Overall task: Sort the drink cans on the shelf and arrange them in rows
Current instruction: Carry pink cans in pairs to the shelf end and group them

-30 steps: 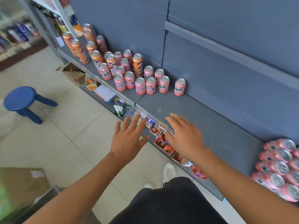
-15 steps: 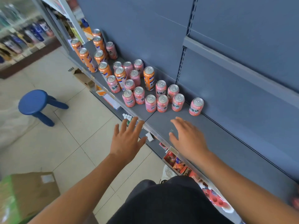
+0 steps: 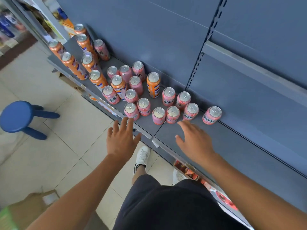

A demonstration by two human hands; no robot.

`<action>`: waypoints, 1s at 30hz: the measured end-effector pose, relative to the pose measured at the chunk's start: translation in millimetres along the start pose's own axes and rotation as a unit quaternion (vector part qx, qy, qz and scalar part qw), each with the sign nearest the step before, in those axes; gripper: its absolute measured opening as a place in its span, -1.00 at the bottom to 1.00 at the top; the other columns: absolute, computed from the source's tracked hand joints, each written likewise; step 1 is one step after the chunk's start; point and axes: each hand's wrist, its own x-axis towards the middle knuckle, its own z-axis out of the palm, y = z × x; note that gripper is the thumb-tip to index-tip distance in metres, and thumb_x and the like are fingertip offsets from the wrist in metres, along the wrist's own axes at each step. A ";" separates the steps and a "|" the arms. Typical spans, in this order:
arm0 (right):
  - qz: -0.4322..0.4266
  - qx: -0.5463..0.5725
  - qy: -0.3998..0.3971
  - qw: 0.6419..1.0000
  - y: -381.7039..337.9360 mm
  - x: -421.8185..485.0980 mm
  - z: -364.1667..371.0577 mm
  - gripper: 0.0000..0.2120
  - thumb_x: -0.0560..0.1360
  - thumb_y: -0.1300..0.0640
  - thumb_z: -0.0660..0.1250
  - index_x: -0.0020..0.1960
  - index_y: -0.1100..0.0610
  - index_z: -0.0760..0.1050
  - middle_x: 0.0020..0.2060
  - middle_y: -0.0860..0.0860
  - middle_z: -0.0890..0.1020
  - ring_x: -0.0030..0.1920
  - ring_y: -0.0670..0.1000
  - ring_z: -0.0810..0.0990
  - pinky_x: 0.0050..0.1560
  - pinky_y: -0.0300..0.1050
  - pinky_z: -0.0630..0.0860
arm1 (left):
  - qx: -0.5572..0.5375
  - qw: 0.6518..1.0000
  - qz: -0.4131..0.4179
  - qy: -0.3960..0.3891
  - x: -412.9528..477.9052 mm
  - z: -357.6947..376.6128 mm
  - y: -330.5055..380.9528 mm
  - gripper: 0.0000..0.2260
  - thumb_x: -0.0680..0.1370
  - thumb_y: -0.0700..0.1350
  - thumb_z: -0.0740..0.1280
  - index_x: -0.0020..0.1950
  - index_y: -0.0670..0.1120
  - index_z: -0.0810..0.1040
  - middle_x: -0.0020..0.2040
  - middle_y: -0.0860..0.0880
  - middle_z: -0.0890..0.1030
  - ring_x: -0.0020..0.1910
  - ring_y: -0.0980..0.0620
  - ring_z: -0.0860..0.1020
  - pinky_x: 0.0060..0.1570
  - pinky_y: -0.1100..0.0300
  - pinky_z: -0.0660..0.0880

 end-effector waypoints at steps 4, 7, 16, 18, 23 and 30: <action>0.065 0.003 -0.017 0.998 -27.1 26.8 13.9 -0.53 0.58 -0.04 0.25 0.44 0.07 0.30 0.37 0.02 0.47 0.29 0.14 0.47 0.17 0.02 0.42 | 0.014 0.999 0.027 -0.020 50.2 8.3 -44.3 -0.39 0.60 0.27 0.17 0.53 -0.06 0.20 0.51 -0.06 0.30 0.46 -0.19 0.28 0.38 -0.10 0.33; 0.135 0.045 -0.027 0.989 -48.7 46.4 25.2 -0.49 0.57 -0.03 0.27 0.47 0.05 0.27 0.34 0.04 0.50 0.28 0.14 0.48 0.17 0.02 0.42 | 0.030 0.996 0.067 -0.053 82.9 15.3 -68.2 -0.39 0.60 0.26 0.19 0.52 -0.05 0.18 0.50 -0.06 0.30 0.47 -0.19 0.28 0.37 -0.08 0.33; 0.278 0.182 0.012 0.943 -89.1 105.2 86.0 -0.21 0.51 -0.07 0.39 0.58 0.08 0.06 0.46 0.05 0.40 0.36 0.16 0.46 0.20 0.05 0.45 | 0.042 0.974 0.203 -0.094 148.3 49.2 -95.6 -0.33 0.52 0.23 0.37 0.47 -0.11 0.26 0.37 -0.12 0.46 0.36 -0.21 0.41 0.37 -0.10 0.34; 0.301 0.213 0.048 0.928 -93.7 117.1 97.5 -0.16 0.49 -0.07 0.43 0.58 0.09 0.04 0.51 0.03 0.31 0.39 0.16 0.44 0.19 0.08 0.46 | 0.018 0.972 0.212 -0.098 156.7 55.4 -98.2 -0.34 0.50 0.22 0.39 0.44 -0.09 0.26 0.35 -0.10 0.48 0.32 -0.17 0.43 0.32 -0.07 0.37; 0.341 0.219 0.120 0.906 -107.4 137.7 122.0 -0.14 0.41 -0.09 0.51 0.53 0.10 0.12 0.45 0.07 0.28 0.28 0.19 0.51 0.05 0.11 0.55 | -0.104 0.973 0.171 -0.116 167.2 66.3 -98.1 -0.30 0.44 0.19 0.49 0.44 -0.05 0.29 0.30 -0.06 0.53 0.30 -0.12 0.47 0.28 -0.03 0.42; 0.348 0.275 0.184 0.877 -117.9 144.2 134.8 -0.37 0.41 0.07 0.52 0.33 0.10 0.26 0.30 0.05 0.40 0.12 0.17 0.56 -0.14 -0.04 0.47 | -0.232 0.961 0.069 -0.137 172.9 76.5 -81.7 -0.27 0.35 0.21 0.55 0.34 0.05 0.23 0.21 -0.03 0.59 0.16 -0.15 0.56 0.10 -0.05 0.53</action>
